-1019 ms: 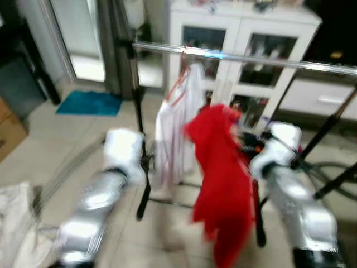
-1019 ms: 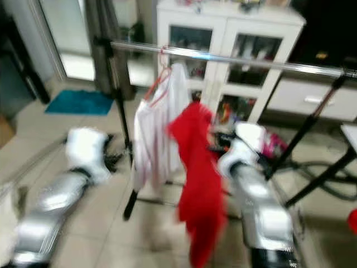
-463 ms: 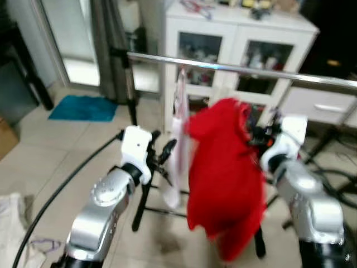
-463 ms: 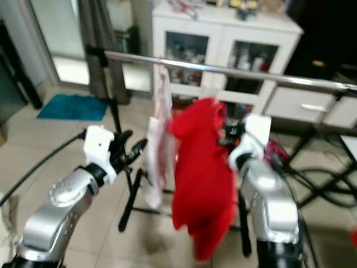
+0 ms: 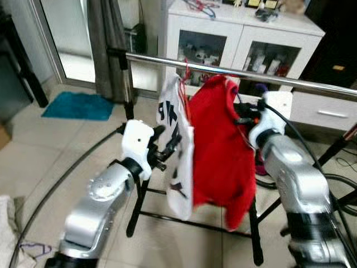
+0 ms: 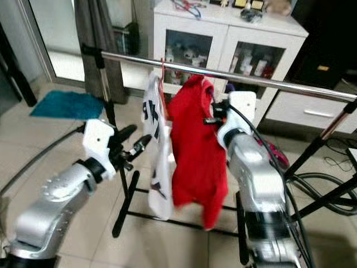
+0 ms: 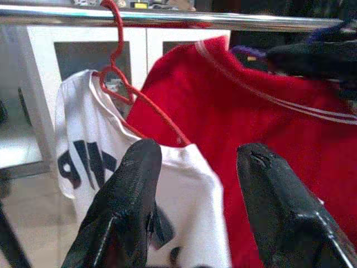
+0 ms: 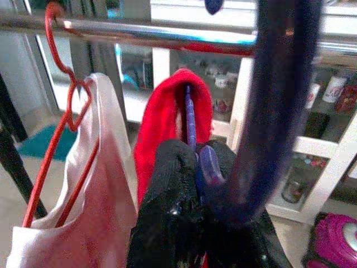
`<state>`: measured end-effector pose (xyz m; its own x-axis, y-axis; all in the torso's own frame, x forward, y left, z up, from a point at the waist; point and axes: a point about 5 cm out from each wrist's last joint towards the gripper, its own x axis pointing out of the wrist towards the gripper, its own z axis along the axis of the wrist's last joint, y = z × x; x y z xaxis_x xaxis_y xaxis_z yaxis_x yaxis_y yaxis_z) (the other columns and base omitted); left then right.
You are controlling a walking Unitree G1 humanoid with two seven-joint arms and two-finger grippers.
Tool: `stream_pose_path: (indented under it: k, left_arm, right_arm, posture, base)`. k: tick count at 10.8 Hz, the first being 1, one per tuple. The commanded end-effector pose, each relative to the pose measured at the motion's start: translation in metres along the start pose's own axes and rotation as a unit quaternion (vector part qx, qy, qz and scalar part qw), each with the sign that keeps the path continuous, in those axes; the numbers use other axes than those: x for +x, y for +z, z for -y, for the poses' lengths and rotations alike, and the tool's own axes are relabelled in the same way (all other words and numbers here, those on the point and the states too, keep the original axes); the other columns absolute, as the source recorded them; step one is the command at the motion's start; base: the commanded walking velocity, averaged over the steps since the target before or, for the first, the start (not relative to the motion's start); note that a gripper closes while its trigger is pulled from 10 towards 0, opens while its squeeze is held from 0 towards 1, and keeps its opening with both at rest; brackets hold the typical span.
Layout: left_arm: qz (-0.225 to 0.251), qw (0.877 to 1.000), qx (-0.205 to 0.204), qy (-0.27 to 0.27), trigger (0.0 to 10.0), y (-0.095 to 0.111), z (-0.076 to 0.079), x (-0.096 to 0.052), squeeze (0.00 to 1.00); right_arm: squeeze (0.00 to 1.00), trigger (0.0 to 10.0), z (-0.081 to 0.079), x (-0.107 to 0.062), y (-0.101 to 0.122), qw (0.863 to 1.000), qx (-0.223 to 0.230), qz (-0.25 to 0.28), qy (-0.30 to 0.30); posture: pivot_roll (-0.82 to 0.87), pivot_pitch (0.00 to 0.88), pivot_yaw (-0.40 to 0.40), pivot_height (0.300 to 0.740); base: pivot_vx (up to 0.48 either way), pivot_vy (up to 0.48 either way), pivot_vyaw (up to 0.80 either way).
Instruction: Hang hanger
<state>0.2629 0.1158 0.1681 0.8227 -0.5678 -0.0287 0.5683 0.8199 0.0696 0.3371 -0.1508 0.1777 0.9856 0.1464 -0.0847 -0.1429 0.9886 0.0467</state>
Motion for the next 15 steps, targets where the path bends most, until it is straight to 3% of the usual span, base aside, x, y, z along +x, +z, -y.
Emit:
stream_pose_path:
  k: [1,3,6,8,9,10,12,14,15]
  left_arm:
    - [0.004,1.000,0.008,-0.024,10.0,0.005,0.004,0.000,0.00]
    - [-0.002,0.999,0.007,-0.035,10.0,0.010,0.002,0.003,0.00]
    - [-0.017,0.999,0.015,-0.040,10.0,0.010,-0.003,0.004,0.00]
    - [-0.014,1.000,-0.004,-0.016,10.0,0.010,-0.007,-0.002,0.00]
    - [-0.001,0.998,-0.022,0.064,10.0,0.002,-0.013,-0.012,0.00]
    - [-0.002,0.993,-0.036,0.109,10.0,-0.005,-0.017,-0.018,0.00]
    - [-0.010,0.991,-0.032,0.126,10.0,-0.010,-0.014,-0.022,0.00]
    - [-0.010,0.993,-0.025,0.116,10.0,-0.013,-0.006,-0.023,0.00]
    - [-0.008,0.993,-0.022,0.117,10.0,-0.013,-0.005,-0.022,0.00]
  right_arm:
    - [0.00,10.0,0.003,0.008,0.014,0.999,-0.019,0.023,-0.013]
    - [0.00,10.0,0.007,0.027,0.019,0.999,-0.046,0.002,-0.019]
    - [0.00,10.0,0.010,0.063,0.030,0.999,-0.018,-0.005,-0.041]
    - [0.00,10.0,0.014,0.066,0.030,0.999,-0.015,-0.002,-0.044]
    - [0.00,10.0,0.016,0.049,0.010,1.000,0.005,0.015,-0.006]
    - [0.00,10.0,0.015,0.031,-0.001,0.999,0.009,0.030,0.010]
    - [0.00,10.0,0.011,-0.007,-0.014,0.998,0.038,0.047,0.009]
    - [0.00,10.0,0.008,-0.049,-0.027,0.998,0.036,0.044,-0.008]
    - [0.00,10.0,0.006,-0.060,-0.031,0.998,0.042,0.037,-0.016]
  posture:
    - [0.11,0.000,-0.058,0.740]
    - [0.12,0.021,-0.065,0.740]
    - [0.12,0.064,-0.062,0.740]
    - [0.11,0.071,-0.061,0.740]
    - [0.11,0.071,-0.058,0.740]
    - [0.10,0.070,-0.056,0.740]
    - [0.09,0.059,-0.058,0.740]
    - [0.08,0.011,-0.035,0.740]
    - [0.08,0.006,-0.032,0.740]
  base:
    - [0.000,0.000,0.00]
    - [0.000,0.000,0.00]
    - [0.000,0.000,0.00]
    - [0.000,0.000,0.00]
    - [0.000,0.000,0.00]
    - [0.000,0.000,0.00]
    - [0.000,-0.381,0.00]
    - [0.000,-0.480,0.00]
    - [0.000,-0.480,0.00]
